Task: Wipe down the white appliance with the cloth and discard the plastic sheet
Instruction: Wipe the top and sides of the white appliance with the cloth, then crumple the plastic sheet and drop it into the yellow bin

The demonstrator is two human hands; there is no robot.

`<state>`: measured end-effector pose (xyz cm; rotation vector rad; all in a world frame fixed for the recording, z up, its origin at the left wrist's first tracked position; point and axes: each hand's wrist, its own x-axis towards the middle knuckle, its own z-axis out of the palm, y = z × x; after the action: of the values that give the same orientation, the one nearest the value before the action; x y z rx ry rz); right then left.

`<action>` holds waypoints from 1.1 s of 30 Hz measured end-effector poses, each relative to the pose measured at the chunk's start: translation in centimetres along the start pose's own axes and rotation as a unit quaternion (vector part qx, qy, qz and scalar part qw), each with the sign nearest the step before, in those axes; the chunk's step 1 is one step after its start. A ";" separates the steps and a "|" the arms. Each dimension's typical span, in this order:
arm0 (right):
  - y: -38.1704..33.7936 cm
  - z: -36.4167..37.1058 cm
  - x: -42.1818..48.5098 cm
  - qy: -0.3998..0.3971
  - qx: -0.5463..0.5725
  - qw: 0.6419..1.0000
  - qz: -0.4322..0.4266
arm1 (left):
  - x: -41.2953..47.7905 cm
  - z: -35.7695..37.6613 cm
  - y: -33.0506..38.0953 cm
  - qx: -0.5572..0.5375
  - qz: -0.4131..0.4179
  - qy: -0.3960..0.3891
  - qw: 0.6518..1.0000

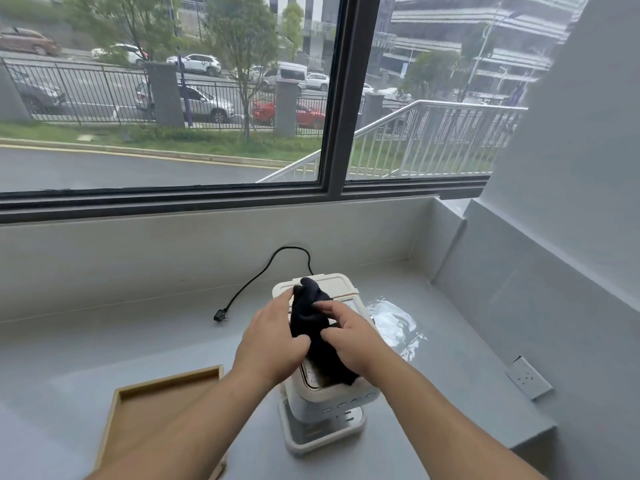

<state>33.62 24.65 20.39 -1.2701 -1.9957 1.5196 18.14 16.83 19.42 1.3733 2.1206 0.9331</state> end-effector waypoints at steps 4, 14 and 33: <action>0.0 -0.9 -2.0 0.060 -0.072 0.995 -0.033 | 0.3 -1.6 -0.3 0.001 0.033 0.051 0.998; 1.4 -6.1 -6.4 0.177 -0.379 0.908 -0.024 | 1.1 0.9 4.5 0.211 0.186 -0.051 0.958; 13.5 -18.8 -5.0 0.156 -0.418 0.894 0.040 | 5.0 15.3 14.0 0.271 0.215 -0.129 0.929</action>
<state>55.72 32.41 16.72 -1.7631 -2.4541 0.3682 35.12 29.83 19.46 2.1637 1.9799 0.2659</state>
